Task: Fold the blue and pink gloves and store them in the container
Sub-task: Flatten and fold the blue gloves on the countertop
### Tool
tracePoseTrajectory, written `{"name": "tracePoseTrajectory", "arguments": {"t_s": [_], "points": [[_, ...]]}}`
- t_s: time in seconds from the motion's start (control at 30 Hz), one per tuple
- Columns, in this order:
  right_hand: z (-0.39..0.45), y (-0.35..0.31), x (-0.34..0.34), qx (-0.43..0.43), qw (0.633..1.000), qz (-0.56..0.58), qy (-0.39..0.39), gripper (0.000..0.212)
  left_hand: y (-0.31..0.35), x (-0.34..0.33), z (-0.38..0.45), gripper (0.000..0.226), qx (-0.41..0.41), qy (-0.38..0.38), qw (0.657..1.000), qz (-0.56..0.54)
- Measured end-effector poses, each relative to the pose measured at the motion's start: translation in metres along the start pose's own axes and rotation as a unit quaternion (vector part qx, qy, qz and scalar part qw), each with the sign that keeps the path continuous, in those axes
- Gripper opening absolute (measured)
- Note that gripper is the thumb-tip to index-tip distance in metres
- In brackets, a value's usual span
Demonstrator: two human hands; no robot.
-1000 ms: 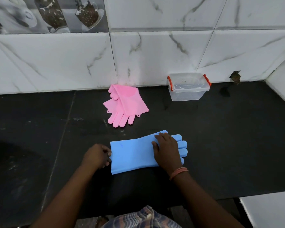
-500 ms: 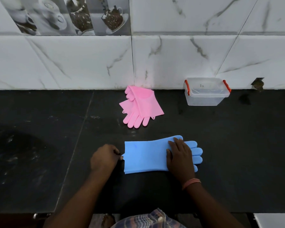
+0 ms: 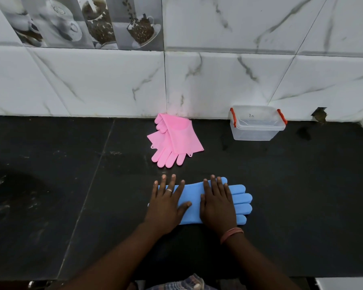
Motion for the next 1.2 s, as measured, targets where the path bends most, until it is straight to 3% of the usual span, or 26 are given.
{"name": "tracePoseTrajectory", "arguments": {"t_s": [0.43, 0.53, 0.63, 0.7, 0.83, 1.07, 1.2], "points": [[-0.003, 0.009, -0.014, -0.017, 1.0, 0.006, -0.004, 0.065, -0.005, -0.016, -0.006, 0.072, 0.015, 0.0, 1.0, 0.021], [-0.002, 0.005, -0.012, -0.03, 1.0, 0.009, 0.0, 0.065, -0.001, -0.003, -0.008, 0.061, 0.066, 0.035, 0.997, -0.032], [0.004, -0.012, 0.001, -0.044, 0.997, 0.04, 0.039, 0.062, -0.011, 0.013, -0.016, 0.065, 0.231, 0.075, 0.965, -0.102], [0.004, -0.032, 0.008, -0.008, 0.988, 0.13, 0.088, 0.062, -0.017, 0.017, -0.023, 0.077, 0.311, 0.047, 0.942, -0.114], [0.003, -0.055, 0.003, -0.007, 0.928, 0.37, 0.048, 0.069, -0.017, 0.02, -0.023, 0.087, 0.342, -0.014, 0.93, -0.133], [0.001, -0.04, -0.007, -0.045, 0.892, 0.449, 0.014, 0.074, -0.029, 0.026, -0.016, 0.068, 0.426, -0.072, 0.873, -0.225], [-0.002, -0.037, -0.006, -0.049, 0.872, 0.487, 0.017, 0.072, -0.03, 0.025, -0.021, 0.042, 0.427, -0.072, 0.821, -0.371]]}}
Point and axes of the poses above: each hand's wrist, its own z-axis towards the middle knuckle, its own x-axis out of the back of the hand, y = z × x, the point moved 4 cm from there along z, towards the middle knuckle, and after that the axes turned 4 degrees about x, right-handed, at the moved point
